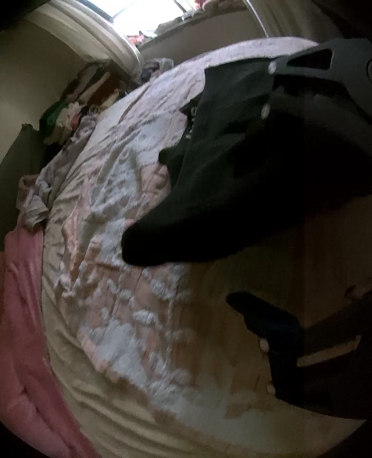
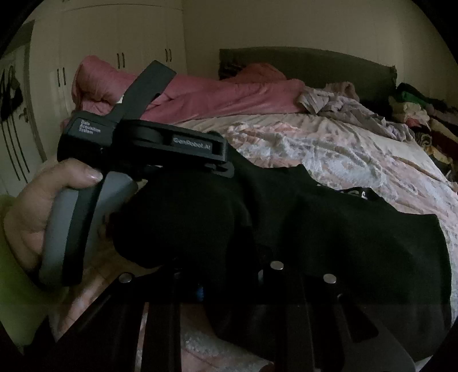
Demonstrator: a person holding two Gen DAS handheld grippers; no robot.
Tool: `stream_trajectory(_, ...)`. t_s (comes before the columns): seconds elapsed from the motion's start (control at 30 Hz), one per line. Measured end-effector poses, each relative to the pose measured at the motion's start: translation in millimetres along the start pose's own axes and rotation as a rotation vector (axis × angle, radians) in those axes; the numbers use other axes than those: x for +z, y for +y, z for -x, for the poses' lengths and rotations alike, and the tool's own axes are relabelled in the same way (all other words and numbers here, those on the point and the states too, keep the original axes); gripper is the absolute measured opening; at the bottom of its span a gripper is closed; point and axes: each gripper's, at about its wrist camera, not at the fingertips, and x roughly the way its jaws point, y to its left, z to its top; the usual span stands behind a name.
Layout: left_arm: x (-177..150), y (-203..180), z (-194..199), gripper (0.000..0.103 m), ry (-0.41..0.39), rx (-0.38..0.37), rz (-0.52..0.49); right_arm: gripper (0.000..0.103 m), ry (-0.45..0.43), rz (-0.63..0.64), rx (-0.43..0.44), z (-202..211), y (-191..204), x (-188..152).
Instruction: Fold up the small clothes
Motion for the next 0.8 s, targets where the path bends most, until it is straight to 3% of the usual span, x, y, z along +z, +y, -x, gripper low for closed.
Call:
stream_trajectory(0.27, -5, -12, 4, 0.028, -0.013, -0.026, -0.028, 0.018, -0.005, -0.016, 0.000, 4, -2, -2)
stream_trajectory(0.8, 3, -90, 49, 0.021, -0.097, 0.033, -0.149, 0.013, -0.104, -0.107, -0.030, 62, -35, -4)
